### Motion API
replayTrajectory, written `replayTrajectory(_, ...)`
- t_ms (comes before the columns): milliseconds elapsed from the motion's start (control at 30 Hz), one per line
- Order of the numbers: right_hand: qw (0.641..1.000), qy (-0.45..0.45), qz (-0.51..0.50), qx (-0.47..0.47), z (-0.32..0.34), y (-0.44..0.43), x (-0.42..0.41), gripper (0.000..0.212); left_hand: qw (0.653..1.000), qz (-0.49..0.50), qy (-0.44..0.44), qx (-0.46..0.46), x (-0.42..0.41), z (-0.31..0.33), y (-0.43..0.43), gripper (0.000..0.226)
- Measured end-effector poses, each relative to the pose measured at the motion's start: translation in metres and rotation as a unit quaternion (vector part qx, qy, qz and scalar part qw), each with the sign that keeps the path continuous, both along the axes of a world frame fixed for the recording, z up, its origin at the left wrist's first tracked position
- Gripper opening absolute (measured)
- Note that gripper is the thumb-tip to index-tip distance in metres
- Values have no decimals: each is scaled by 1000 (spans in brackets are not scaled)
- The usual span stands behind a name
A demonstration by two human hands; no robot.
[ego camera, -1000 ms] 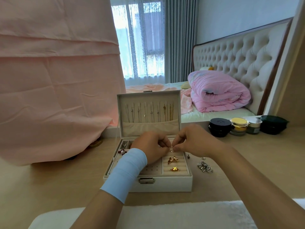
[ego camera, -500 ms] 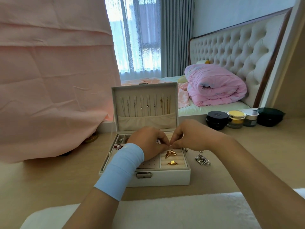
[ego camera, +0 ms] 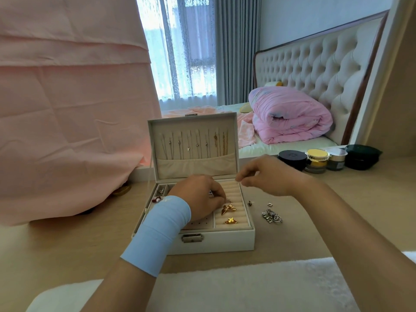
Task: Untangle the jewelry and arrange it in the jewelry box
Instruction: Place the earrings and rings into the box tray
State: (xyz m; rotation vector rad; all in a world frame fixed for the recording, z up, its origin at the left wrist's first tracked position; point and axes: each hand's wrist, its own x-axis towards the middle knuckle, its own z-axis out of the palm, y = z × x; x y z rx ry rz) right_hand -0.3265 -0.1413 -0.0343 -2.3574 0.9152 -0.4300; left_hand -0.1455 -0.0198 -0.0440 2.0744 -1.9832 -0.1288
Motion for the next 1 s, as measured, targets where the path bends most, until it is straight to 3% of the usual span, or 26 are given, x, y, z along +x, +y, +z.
replayTrajectory(133, 998, 29, -53, -12, -1, -20, -24, 13, 1000, 1, -2, 6, -3, -1, 0, 19)
replayTrajectory(367, 992, 116, -58, -3, -33, -23, -13, 16, 999, 10, 35, -39, -18, 7, -10, 11)
replayTrajectory(600, 990, 119, -71, -39, -50, -18, -5, 11, 998, 4, 63, -9, -50, 11, -40, 15)
replayTrajectory(733, 997, 49, -63, 15, -47, -27, -10, 4, 998, 22, 54, 17, -57, 7, -52, 20)
replayTrajectory(1000, 990, -78, -27, 117, -19, -27, -24, 18, 991, 66, 108, -43, -53, -4, -54, 22)
